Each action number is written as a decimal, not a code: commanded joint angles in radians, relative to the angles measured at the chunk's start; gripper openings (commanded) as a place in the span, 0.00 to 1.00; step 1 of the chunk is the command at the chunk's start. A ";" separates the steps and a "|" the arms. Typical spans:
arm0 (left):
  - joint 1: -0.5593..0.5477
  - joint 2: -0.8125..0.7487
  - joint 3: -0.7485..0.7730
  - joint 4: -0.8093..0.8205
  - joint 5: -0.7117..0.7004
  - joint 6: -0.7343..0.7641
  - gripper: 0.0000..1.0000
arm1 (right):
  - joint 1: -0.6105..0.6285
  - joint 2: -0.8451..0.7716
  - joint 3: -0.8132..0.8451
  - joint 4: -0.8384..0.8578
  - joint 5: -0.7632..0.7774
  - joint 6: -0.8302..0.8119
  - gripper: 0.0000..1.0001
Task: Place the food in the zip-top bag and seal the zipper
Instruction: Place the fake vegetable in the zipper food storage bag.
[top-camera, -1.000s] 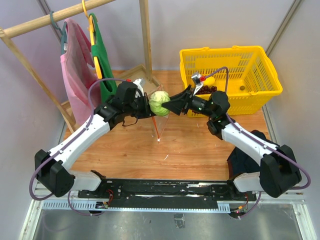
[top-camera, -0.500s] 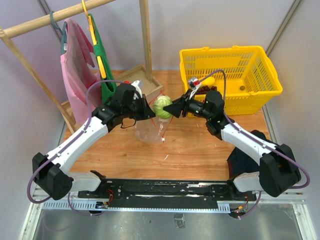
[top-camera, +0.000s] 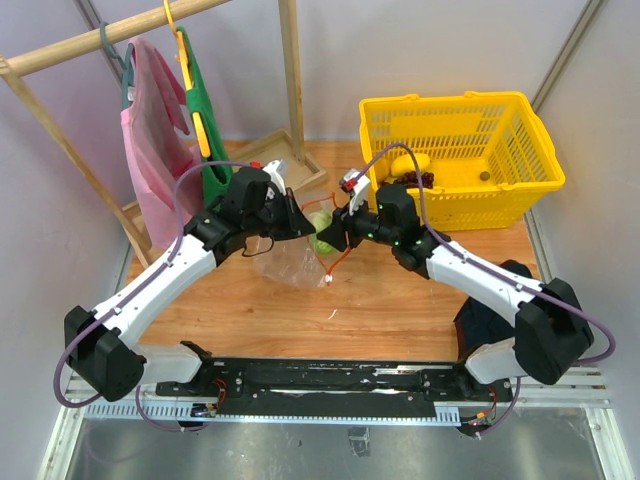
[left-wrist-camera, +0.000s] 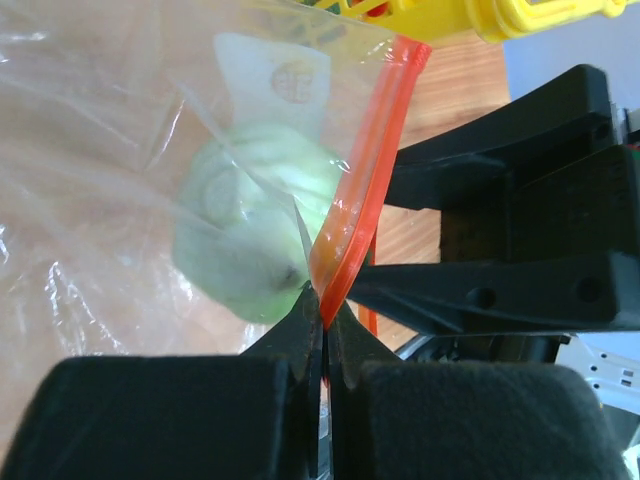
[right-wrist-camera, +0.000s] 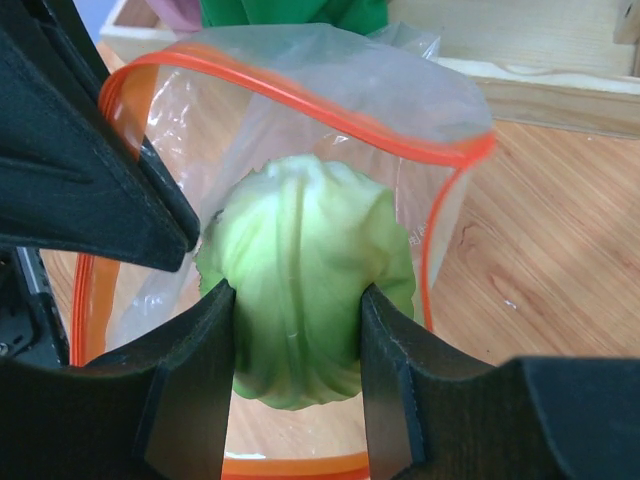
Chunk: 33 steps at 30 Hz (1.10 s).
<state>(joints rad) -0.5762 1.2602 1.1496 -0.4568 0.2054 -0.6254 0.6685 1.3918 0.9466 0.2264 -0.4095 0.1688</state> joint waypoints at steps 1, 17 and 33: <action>0.001 -0.017 -0.040 0.090 0.083 -0.038 0.00 | 0.054 0.024 0.062 -0.063 0.075 -0.098 0.33; 0.001 -0.021 -0.059 0.064 0.002 -0.028 0.00 | 0.080 -0.095 0.117 -0.172 0.109 -0.150 0.86; 0.001 -0.029 -0.068 0.073 -0.005 -0.033 0.00 | 0.079 -0.173 0.128 -0.353 0.321 -0.141 0.93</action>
<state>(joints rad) -0.5766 1.2598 1.0843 -0.4118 0.2058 -0.6556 0.7349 1.2251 1.0576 -0.0429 -0.2001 0.0113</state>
